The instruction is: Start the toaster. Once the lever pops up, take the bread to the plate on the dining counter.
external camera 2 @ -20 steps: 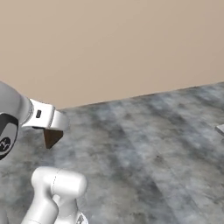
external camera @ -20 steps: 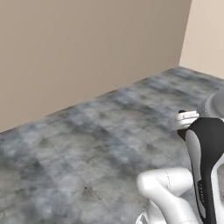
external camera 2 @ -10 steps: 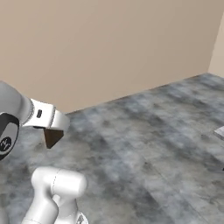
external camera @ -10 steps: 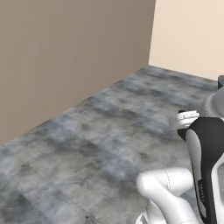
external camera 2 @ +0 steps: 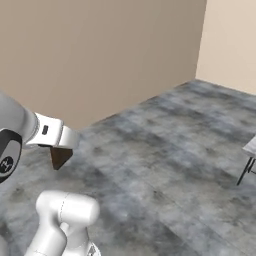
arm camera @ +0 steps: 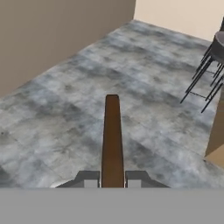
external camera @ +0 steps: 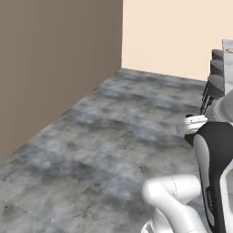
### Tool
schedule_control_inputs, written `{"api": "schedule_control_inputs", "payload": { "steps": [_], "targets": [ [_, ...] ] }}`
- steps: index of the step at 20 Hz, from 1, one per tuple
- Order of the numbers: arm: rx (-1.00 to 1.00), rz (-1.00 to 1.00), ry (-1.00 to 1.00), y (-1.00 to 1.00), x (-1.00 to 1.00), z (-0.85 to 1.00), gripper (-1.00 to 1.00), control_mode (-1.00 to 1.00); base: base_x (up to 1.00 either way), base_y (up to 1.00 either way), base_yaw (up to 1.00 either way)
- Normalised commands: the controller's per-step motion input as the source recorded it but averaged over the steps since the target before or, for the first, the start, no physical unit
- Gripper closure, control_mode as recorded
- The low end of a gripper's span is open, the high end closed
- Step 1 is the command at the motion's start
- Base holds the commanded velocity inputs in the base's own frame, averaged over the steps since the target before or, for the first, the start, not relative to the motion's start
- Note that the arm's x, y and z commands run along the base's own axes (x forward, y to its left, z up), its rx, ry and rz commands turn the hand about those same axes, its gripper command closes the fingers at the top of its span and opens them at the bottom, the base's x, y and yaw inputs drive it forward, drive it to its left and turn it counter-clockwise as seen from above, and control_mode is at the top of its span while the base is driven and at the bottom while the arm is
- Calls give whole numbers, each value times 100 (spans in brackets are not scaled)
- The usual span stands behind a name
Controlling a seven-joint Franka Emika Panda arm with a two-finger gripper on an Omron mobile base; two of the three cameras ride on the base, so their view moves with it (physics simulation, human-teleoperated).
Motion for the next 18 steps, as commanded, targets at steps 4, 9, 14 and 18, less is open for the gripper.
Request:
{"api": "schedule_control_inputs", "payload": {
  "steps": [4, 9, 14, 18],
  "targets": [
    [0, 0, 0, 0, 0, 0, 100, 100, 72, 49, -42],
    [0, 0, 0, 0, 0, 0, 100, 100, 76, 54, -42],
    [0, 0, 0, 0, 0, 0, 100, 100, 75, 52, -39],
    [0, 0, 0, 0, 0, 0, 100, 100, 75, 49, -39]
  ]
}}
